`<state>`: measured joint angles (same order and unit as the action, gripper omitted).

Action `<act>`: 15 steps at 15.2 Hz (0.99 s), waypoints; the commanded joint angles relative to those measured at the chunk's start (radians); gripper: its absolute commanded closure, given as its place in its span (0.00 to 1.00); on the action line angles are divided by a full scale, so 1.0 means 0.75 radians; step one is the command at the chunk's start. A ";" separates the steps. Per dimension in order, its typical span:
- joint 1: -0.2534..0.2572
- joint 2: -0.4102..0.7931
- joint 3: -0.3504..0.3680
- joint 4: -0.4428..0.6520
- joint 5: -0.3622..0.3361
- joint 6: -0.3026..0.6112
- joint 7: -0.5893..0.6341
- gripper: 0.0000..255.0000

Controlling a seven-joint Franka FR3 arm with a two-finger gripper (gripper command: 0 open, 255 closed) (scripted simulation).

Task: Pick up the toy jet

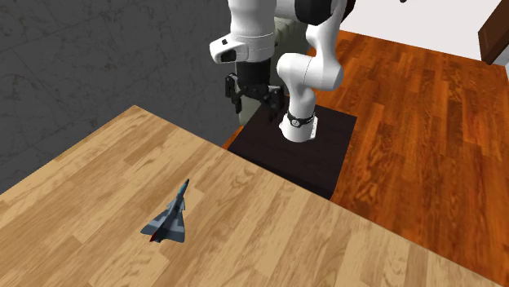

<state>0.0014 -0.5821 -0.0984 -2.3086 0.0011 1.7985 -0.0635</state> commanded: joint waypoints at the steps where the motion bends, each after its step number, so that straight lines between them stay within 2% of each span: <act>1: 0.007 0.100 -0.056 0.049 0.000 0.038 -0.105 0.00; 8: 0.037 0.487 -0.213 0.315 0.077 0.093 -0.457 0.00; 15: 0.014 0.920 -0.287 0.699 0.233 0.041 -0.796 0.00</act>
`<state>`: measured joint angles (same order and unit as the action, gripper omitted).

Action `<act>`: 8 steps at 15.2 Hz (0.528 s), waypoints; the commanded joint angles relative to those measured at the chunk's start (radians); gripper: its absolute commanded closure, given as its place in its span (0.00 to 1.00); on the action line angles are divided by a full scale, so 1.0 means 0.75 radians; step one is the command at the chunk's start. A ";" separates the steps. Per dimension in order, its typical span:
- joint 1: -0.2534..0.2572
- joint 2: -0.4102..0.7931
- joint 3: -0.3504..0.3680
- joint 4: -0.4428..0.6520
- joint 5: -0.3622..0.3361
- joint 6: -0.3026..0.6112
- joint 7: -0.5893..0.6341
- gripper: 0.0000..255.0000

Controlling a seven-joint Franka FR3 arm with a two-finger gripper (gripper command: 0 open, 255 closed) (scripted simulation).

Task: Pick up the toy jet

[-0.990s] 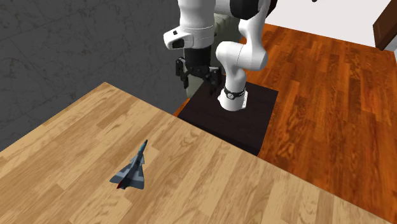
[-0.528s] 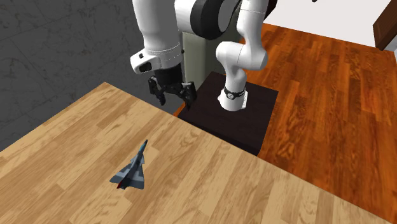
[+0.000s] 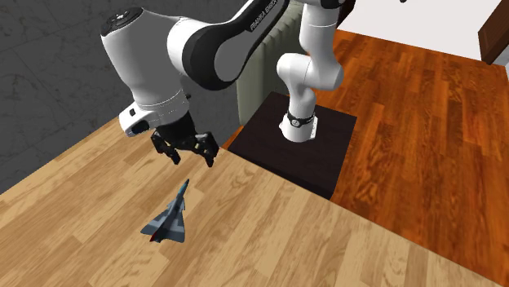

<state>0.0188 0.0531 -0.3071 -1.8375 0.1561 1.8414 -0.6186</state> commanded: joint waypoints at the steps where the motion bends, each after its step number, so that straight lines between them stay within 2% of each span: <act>1: -0.020 0.138 -0.010 0.137 0.050 -0.033 -0.098 0.00; 6: -0.099 0.476 0.013 0.524 0.152 -0.154 -0.274 0.00; 7: -0.112 0.524 0.020 0.584 0.162 -0.175 -0.292 0.00; 8: -0.112 0.525 0.022 0.569 0.163 -0.158 -0.295 0.00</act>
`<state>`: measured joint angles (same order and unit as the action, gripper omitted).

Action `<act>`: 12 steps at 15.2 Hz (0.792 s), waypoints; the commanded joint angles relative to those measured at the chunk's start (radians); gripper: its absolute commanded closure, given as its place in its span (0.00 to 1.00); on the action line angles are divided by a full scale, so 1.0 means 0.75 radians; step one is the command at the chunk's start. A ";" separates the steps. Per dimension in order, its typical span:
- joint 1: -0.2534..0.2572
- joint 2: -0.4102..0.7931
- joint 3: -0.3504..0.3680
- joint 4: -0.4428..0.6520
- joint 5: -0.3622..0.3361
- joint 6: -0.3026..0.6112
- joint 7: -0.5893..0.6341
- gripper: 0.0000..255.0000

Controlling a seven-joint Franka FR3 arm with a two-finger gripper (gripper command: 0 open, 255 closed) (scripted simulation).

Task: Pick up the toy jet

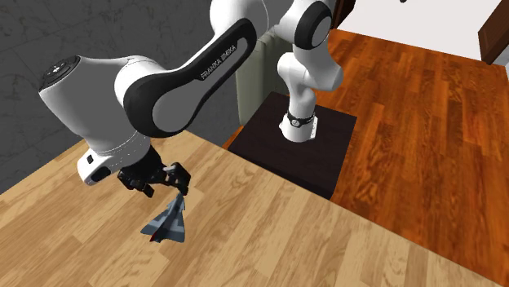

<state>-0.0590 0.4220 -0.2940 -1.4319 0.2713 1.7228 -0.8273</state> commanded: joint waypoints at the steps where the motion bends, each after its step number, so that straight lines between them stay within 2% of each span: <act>1: -0.007 0.035 0.005 0.013 0.010 0.016 -0.020 0.00; 8: -0.003 0.052 0.009 -0.062 0.019 0.106 -0.037 0.00; 9: -0.001 0.050 0.010 -0.064 0.019 0.107 -0.035 1.00; 12: -0.002 0.050 0.010 -0.065 0.019 0.107 -0.035 1.00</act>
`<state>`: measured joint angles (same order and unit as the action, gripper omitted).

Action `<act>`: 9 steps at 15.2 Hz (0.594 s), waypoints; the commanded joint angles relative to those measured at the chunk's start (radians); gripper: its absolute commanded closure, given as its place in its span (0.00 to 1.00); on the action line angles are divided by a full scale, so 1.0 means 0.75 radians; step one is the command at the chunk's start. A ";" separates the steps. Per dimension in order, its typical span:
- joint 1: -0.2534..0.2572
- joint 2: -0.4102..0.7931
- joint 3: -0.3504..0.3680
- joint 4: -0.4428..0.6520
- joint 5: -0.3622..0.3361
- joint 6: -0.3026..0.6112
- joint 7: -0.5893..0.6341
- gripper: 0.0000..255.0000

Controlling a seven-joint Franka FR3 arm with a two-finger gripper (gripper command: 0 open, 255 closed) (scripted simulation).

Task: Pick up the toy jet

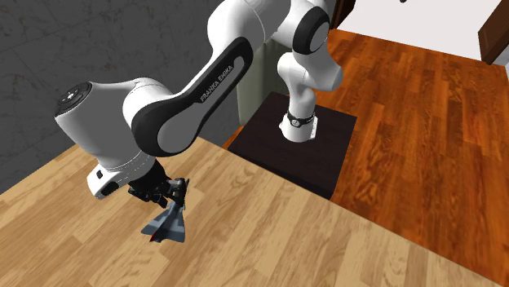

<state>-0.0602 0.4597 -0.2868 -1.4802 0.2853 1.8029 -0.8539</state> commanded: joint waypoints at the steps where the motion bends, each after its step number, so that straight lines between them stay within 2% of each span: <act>1: 0.000 0.000 0.000 -0.001 0.000 0.001 0.000 1.00; 6: -0.002 0.002 0.000 0.003 0.000 -0.001 -0.002 1.00; 9: -0.004 -0.009 -0.003 0.041 -0.005 -0.049 0.008 1.00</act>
<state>-0.0628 0.4568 -0.2881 -1.4573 0.2831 1.7777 -0.8505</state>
